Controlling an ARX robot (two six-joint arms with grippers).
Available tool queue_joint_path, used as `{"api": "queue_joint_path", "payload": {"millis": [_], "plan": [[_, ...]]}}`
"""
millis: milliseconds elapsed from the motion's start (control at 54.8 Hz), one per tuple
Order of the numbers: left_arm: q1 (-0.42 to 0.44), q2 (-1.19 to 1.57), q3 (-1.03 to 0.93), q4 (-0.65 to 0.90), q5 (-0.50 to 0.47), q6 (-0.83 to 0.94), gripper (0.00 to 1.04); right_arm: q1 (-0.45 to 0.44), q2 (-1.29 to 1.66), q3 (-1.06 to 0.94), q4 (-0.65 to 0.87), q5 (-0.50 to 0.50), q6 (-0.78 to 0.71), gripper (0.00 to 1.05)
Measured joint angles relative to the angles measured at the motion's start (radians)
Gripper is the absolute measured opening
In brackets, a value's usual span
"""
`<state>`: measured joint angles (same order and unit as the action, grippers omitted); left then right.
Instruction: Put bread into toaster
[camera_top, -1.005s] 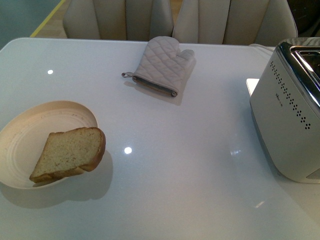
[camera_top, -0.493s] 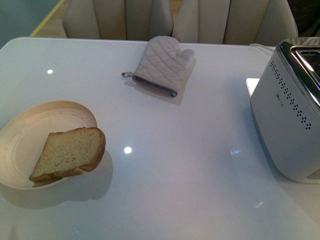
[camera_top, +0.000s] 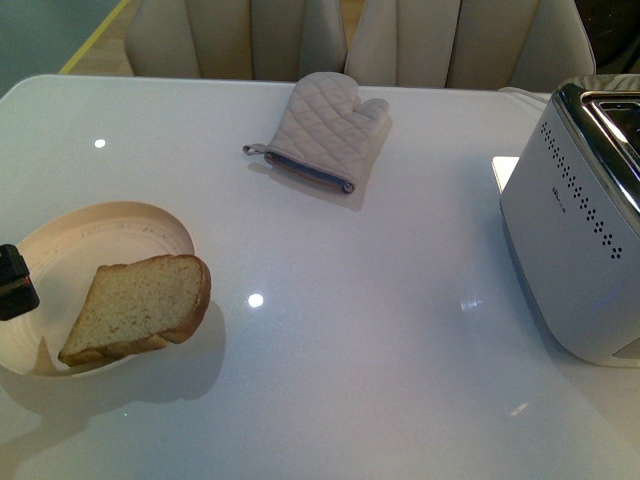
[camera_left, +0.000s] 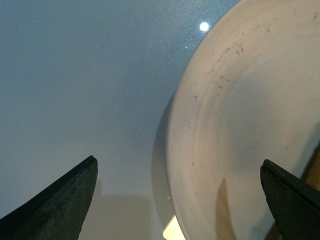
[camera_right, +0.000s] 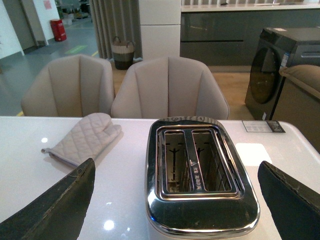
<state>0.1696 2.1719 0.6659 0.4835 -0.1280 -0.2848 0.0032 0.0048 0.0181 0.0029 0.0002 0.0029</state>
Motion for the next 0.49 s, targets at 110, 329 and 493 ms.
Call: {"api": "queue_joint_path", "payload": {"millis": [110,329,493], "plan": [[-0.014,0.041,0.025,-0.017,-0.016,-0.006,0.84,0.0,0.0,0.0,0.0,0.0,0.0,0.96],[-0.075,0.109,0.072,-0.079,-0.074,-0.07,0.36,0.0,0.0,0.0,0.0,0.0,0.0,0.96],[-0.102,0.113,0.084,-0.094,-0.095,-0.124,0.16,0.0,0.0,0.0,0.0,0.0,0.0,0.96]]}}
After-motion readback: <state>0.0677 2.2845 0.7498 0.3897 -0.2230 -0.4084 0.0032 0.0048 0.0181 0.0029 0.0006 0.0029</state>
